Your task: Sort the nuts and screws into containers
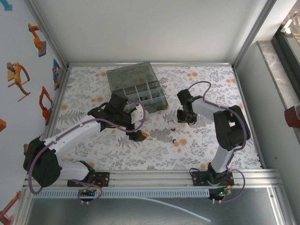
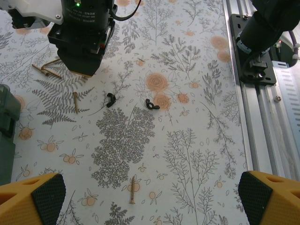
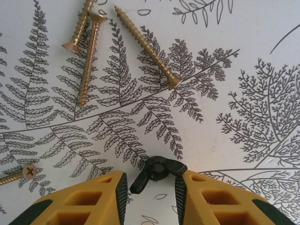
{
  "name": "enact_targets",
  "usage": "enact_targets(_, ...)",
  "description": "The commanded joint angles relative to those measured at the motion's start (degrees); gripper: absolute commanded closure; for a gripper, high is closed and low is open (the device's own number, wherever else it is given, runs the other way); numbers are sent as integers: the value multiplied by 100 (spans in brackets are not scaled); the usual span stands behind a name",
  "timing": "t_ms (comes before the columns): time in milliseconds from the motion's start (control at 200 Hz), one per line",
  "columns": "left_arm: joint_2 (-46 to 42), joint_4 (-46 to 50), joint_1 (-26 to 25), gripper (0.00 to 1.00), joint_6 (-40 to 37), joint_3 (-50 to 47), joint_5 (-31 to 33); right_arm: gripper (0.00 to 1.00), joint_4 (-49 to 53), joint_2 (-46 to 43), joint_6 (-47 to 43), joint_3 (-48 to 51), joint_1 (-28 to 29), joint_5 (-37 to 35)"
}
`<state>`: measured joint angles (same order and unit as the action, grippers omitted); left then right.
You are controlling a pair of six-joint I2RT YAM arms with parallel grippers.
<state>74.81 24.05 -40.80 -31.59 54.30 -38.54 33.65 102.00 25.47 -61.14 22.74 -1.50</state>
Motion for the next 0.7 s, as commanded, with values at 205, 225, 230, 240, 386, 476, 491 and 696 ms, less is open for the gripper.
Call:
enact_targets(205,44,116,16,3,-110,144,-71,58,-12,446,214,-378,42,-127)
enact_targets(225,35,119,13,3,-117,142,-70,60,-3,492,247,-406,39,-143)
enact_targets(230,39,123,16,3,-118,142,-72,60,-1,499,252,-415,43,-146)
enact_targets(240,40,121,12,3,-114,142,-72,61,7,515,266,-431,39,-155)
enact_targets(386,34,130,2,3,-111,146,-82,75,98,637,463,-597,42,-289)
enact_targets(476,38,128,5,3,-106,148,-78,78,159,599,510,-600,36,-290)
enact_targets(491,35,130,10,3,-104,154,-79,79,159,582,510,-588,38,-283)
enact_targets(696,33,126,7,3,-107,159,-80,83,44,414,308,-432,39,-193)
